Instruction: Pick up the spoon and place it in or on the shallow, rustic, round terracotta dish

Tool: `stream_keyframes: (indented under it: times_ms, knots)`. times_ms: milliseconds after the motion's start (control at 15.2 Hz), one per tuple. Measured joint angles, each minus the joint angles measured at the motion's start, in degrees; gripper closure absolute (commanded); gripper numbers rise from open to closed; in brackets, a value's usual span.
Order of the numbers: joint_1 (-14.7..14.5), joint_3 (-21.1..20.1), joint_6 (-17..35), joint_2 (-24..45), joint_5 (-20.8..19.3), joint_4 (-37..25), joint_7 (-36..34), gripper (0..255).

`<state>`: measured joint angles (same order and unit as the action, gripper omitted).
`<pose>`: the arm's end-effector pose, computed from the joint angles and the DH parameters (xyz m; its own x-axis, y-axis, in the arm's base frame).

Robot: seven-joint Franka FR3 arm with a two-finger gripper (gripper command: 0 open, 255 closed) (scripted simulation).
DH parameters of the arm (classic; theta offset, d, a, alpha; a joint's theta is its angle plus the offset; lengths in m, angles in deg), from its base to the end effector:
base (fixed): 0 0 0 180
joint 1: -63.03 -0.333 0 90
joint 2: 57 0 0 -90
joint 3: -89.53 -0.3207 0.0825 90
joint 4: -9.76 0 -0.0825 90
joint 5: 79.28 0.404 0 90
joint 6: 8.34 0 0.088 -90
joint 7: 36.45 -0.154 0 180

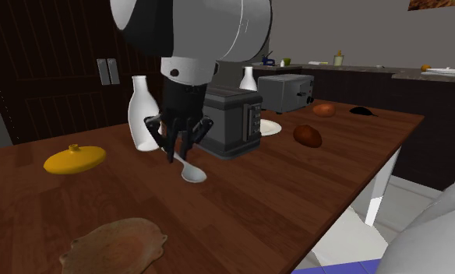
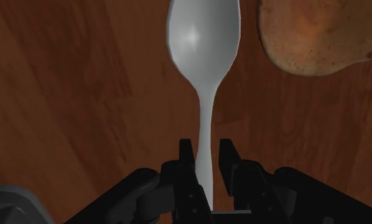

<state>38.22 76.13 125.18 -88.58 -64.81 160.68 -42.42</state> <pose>0.3265 0.2642 0.3899 0.9064 0.3593 0.2221 0.3913 -0.9123 -0.1210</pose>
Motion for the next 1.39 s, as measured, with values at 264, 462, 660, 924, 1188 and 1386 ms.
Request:
stream_keyframes:
  times_ms: [264,462,660,924,1188,1386]
  knots:
    - [-2.7,-4.9,-0.5,-2.1,1.7,0.8,-6.2,255]
    - [-4.8,-8.8,-1.0,-3.3,3.0,0.7,-11.0,255]
    - [-6.3,-12.8,-1.6,-3.2,3.9,-0.7,-16.0,255]
    - [-7.3,-16.0,-0.2,-2.4,4.7,-0.4,-19.2,255]
    - [-7.3,-17.2,3.6,-0.6,5.2,1.5,-19.5,255]
    - [-7.2,-18.1,6.5,1.0,5.5,2.7,-19.6,255]
